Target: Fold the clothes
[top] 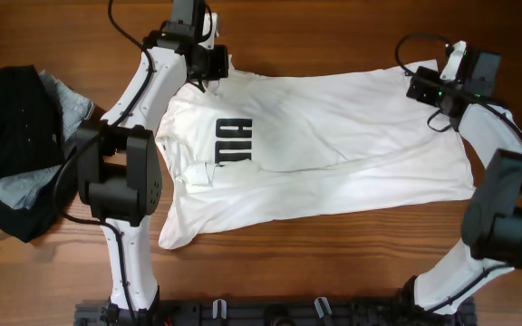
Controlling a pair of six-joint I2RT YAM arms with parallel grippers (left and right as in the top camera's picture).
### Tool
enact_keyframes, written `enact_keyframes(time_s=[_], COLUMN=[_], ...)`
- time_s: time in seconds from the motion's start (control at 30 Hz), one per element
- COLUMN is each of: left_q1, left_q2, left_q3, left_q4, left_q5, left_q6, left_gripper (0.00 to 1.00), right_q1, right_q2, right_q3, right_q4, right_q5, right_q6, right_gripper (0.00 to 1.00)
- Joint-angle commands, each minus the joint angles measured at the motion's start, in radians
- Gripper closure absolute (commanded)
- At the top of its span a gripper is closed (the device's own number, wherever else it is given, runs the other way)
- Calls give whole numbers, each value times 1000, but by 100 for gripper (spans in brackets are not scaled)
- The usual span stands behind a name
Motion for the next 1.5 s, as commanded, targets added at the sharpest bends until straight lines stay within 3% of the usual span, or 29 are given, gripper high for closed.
enact_keyframes(time_s=[0.0, 0.2, 0.43, 0.5, 0.57, 0.63, 0.7, 0.77, 0.93, 1.13, 1.4, 1.47], left_q1=[2, 1, 1, 1, 1, 1, 1, 1, 2, 2, 2, 2], left_q2=[-18, -18, -18, -18, -18, -18, -18, -18, -27, -91, -207, -220], left_q3=[5, 5, 5, 5, 5, 5, 5, 5, 5, 5, 5, 5], left_q4=[-27, -62, -61, -61, -62, -63, -66, -71, -90, -160, -465, -540], left_q5=[-4, -4, -4, -4, -4, -4, -3, -3, 9, 49, 49, 50], left_q6=[-12, -12, -12, -12, -12, -12, -13, -13, -12, -12, -19, -19], left_gripper=[96, 96, 96, 96, 96, 95, 96, 96, 96, 96, 96, 96], right_q1=[-4, -3, -3, -3, -2, -2, -2, -3, -4, -5, -11, -11], right_q2=[80, 182, 305, 317, 322, 324, 324, 323, 279, 69, -106, -106], right_q3=[5, 39, 141, 141, 141, 141, 141, 141, 143, 143, 143, 142], right_q4=[158, 326, 315, 290, 247, 205, 178, 171, 110, -81, -498, -588], right_q5=[13, 28, 32, 33, 51, 82, 111, 122, 195, 283, 370, 369], right_q6=[82, 95, 49, 10, -37, -56, -50, -10, 34, 0, -4, -4], right_gripper=[18, 19, 19, 23, 32, 53, 81, 96, 96, 92, 88, 83])
